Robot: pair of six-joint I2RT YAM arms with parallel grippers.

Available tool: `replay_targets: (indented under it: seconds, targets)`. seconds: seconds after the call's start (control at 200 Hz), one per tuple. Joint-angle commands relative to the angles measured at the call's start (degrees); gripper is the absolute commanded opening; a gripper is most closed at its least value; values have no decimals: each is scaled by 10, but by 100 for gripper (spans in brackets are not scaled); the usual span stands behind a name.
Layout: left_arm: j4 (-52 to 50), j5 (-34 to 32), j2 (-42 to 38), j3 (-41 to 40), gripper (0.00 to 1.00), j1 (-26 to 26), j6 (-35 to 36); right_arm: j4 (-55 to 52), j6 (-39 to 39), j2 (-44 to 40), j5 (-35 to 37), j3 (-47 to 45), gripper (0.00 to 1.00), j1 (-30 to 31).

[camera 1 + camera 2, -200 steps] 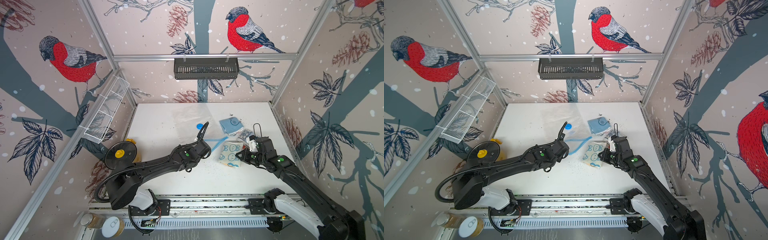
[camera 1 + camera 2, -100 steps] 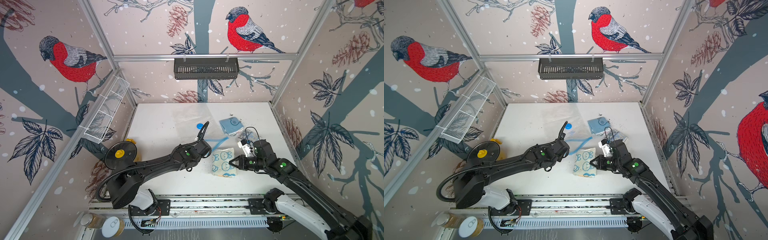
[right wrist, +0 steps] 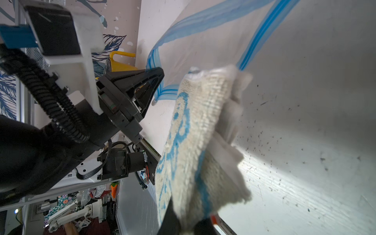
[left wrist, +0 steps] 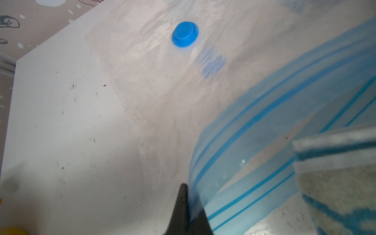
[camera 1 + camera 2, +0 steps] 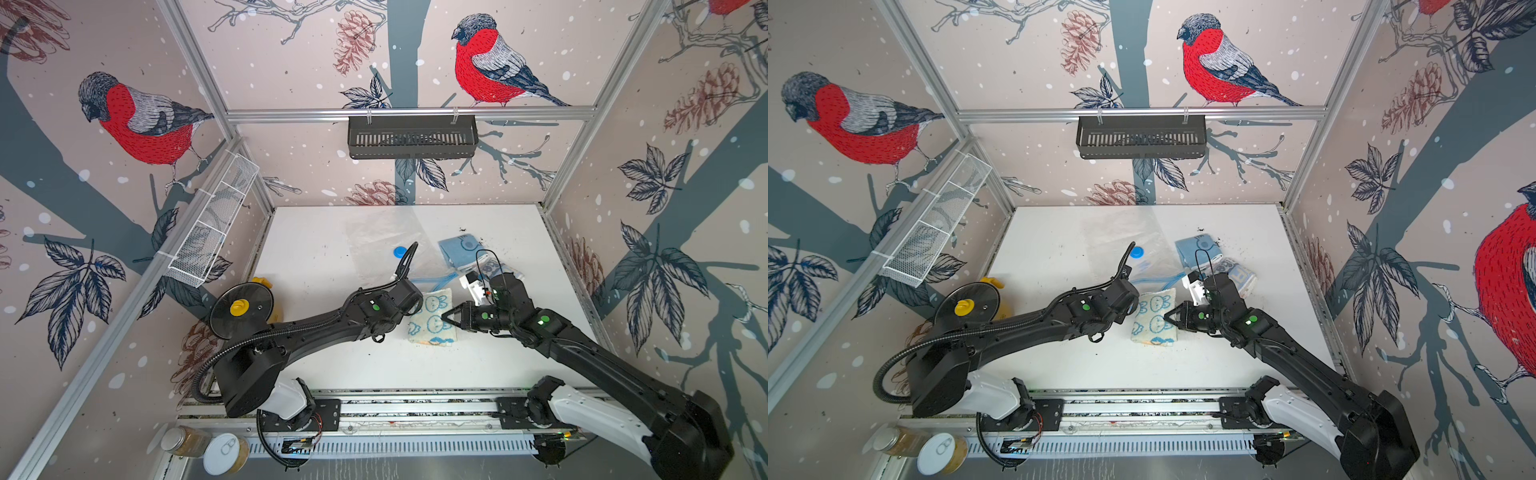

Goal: Place the folded towel into the vacuum bag
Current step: Place the towel in the vacuum bag.

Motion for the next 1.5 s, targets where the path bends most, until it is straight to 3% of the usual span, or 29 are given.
replay_targets:
  seconds: [0.0, 0.49, 0.695, 1.041, 1.491]
  targets:
    - [0, 6, -5, 2, 0, 2, -13, 54, 18, 21, 16, 8, 1, -9]
    - [5, 60, -4, 10, 0, 1, -19, 196, 143, 101, 57, -8, 1, -46]
    - [9, 107, -6, 16, 0, 2, -47, 246, 175, 126, 95, -9, 1, -28]
    - [7, 123, 6, 33, 0, 1, -72, 311, 207, 148, 147, -18, 1, 23]
    - [17, 159, 16, 60, 0, 1, -107, 283, 236, 189, 236, -10, 7, 18]
